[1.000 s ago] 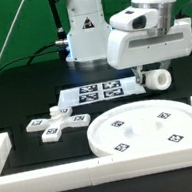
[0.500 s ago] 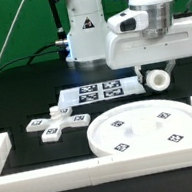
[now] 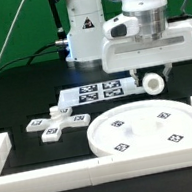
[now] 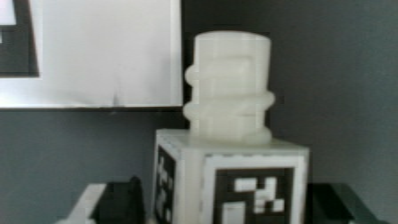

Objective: Assemble round table

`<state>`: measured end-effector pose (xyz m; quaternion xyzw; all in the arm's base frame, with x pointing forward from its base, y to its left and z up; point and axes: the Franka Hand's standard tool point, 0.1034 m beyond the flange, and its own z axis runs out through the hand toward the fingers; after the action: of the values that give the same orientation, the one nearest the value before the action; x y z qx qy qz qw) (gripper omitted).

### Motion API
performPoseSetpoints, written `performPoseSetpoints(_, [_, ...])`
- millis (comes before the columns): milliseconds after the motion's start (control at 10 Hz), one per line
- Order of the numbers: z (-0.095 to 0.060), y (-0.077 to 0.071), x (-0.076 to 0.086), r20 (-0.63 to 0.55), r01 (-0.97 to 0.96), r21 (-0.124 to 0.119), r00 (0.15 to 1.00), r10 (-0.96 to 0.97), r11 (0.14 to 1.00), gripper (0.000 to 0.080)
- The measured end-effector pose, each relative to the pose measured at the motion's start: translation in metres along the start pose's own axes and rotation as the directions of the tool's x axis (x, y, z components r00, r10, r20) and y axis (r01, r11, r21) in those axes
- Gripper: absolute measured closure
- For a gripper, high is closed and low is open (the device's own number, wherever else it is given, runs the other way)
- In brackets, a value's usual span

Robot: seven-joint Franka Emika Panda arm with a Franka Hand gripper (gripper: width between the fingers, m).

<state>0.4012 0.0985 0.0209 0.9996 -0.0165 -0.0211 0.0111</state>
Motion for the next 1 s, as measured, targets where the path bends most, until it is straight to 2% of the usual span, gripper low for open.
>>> performPoseSetpoints(200, [0.0009,0.0001,-0.0005,0.003,0.000,0.000,1.000,0.000,1.000,0.0399])
performPoseSetpoints(400, [0.0084,-0.0003,-0.0027,0.011,-0.027,0.005,1.000,0.027,1.000,0.0399])
performPoseSetpoints(700, [0.0097,0.0010,-0.0020,-0.026,-0.056,0.021,0.998,0.056,0.998,0.0399])
performPoseSetpoints(1000, [0.0095,0.0009,-0.0017,-0.026,-0.051,0.021,0.998,0.051,0.998,0.0399])
